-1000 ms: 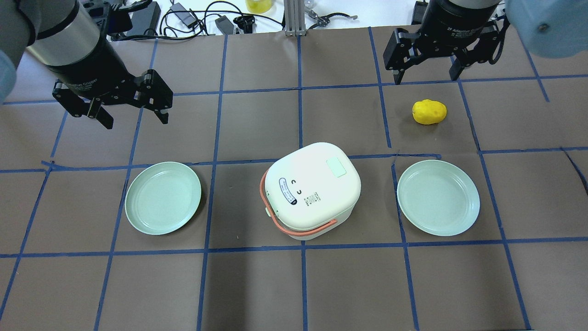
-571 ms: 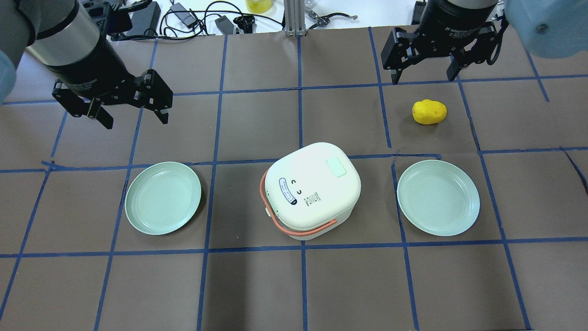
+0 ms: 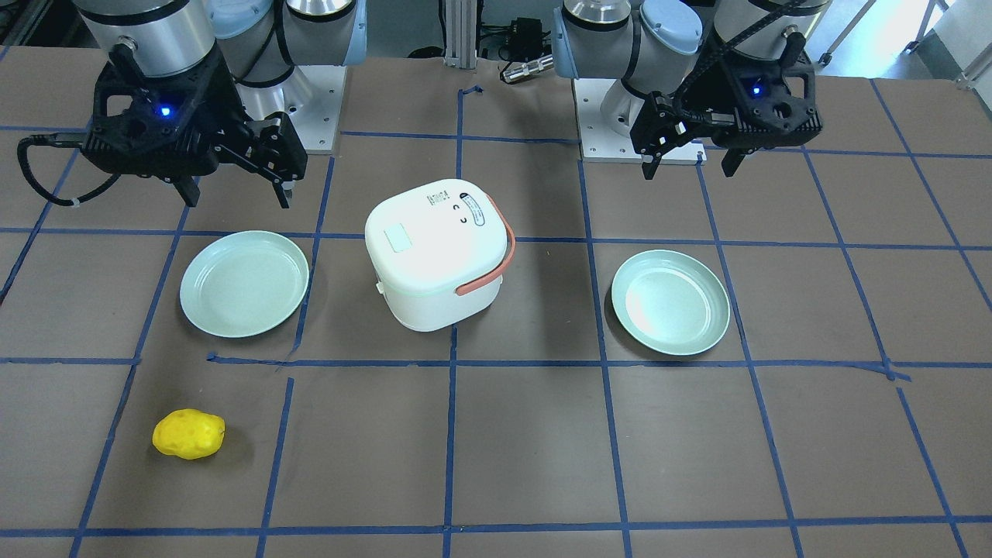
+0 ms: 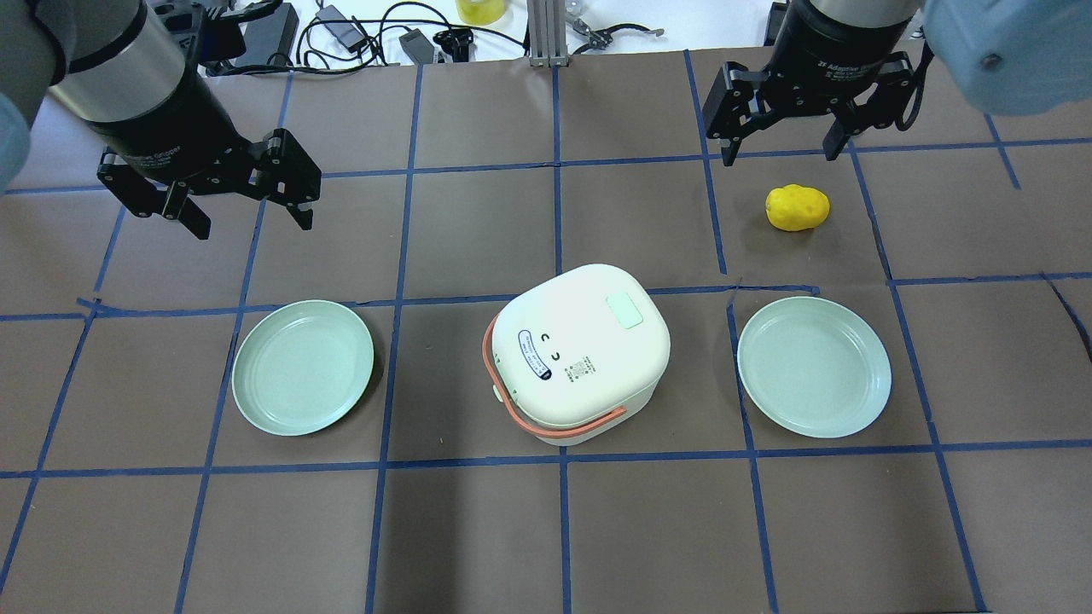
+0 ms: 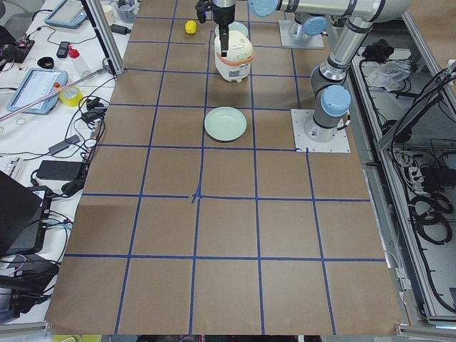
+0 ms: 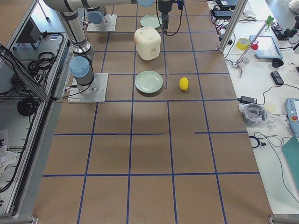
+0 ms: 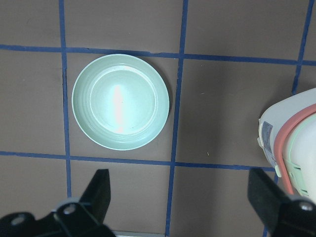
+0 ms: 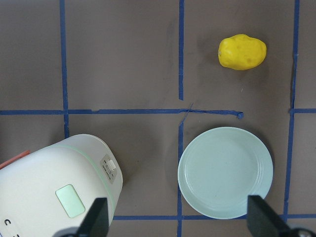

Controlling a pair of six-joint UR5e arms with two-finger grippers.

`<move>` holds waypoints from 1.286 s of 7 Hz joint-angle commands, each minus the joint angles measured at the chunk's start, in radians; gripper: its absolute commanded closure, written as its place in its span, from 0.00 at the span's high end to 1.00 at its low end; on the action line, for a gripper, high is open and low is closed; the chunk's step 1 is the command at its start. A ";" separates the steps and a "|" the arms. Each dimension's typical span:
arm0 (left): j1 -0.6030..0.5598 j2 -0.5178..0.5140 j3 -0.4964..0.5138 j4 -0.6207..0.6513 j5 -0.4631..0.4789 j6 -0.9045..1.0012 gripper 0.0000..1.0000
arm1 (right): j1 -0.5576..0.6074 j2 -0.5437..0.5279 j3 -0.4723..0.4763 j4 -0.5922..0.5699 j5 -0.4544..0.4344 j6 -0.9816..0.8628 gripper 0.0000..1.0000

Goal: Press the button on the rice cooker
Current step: 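Move the right gripper over the white rice cooker's lid button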

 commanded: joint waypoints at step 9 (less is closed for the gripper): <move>0.000 0.000 0.000 0.000 0.000 0.000 1.00 | 0.138 0.090 0.137 -0.071 0.149 0.068 0.00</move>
